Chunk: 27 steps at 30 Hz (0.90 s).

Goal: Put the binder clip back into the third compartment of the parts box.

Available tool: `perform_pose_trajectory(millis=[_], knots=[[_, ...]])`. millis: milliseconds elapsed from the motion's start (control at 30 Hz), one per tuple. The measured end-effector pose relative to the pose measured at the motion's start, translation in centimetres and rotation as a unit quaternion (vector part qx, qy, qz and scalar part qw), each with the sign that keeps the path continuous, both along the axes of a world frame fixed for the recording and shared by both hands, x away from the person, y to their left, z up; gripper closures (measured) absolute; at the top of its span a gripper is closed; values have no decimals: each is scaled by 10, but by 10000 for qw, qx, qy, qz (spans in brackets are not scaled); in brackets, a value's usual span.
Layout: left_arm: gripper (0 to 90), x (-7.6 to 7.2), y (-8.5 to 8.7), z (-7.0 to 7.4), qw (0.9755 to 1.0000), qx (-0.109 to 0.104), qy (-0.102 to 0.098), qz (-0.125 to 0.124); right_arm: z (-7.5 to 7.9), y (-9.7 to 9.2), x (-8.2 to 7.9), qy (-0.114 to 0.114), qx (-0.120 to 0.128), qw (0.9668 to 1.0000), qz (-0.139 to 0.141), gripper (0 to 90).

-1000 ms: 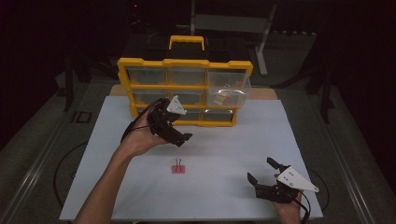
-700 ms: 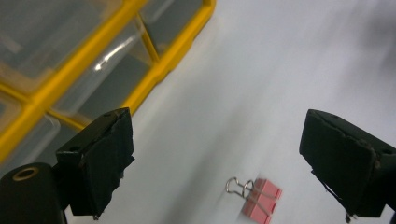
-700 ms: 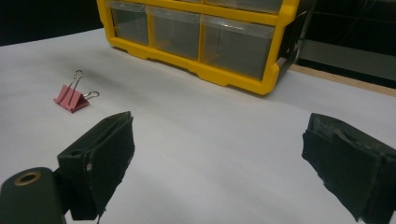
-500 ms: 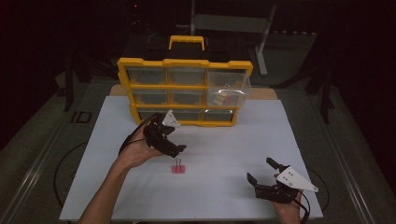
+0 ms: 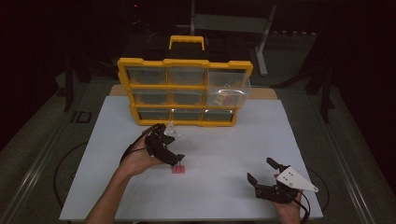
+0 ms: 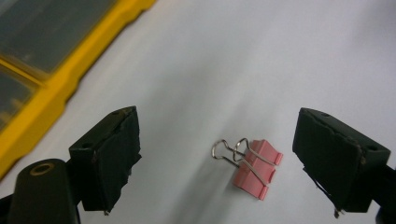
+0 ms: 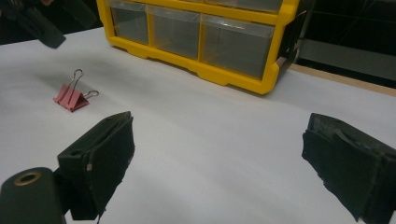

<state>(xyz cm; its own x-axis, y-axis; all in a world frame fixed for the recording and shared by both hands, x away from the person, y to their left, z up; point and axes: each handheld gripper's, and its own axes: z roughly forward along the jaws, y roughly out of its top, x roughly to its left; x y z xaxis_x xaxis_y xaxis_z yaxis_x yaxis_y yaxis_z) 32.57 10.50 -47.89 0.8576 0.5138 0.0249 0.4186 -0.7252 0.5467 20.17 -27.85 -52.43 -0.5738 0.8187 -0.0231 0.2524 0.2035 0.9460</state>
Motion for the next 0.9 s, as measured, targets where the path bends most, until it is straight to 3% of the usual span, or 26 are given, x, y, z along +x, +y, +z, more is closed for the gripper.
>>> perform_pose_trajectory(millis=[533,900], knots=[[249,1,-2,-28,9995,171,272,-21,0,0,0,4,2,10000,10,88],[494,-2,-7,-37,9973,183,571,-414,0,0,0,7,-7,10000,-4,88]])
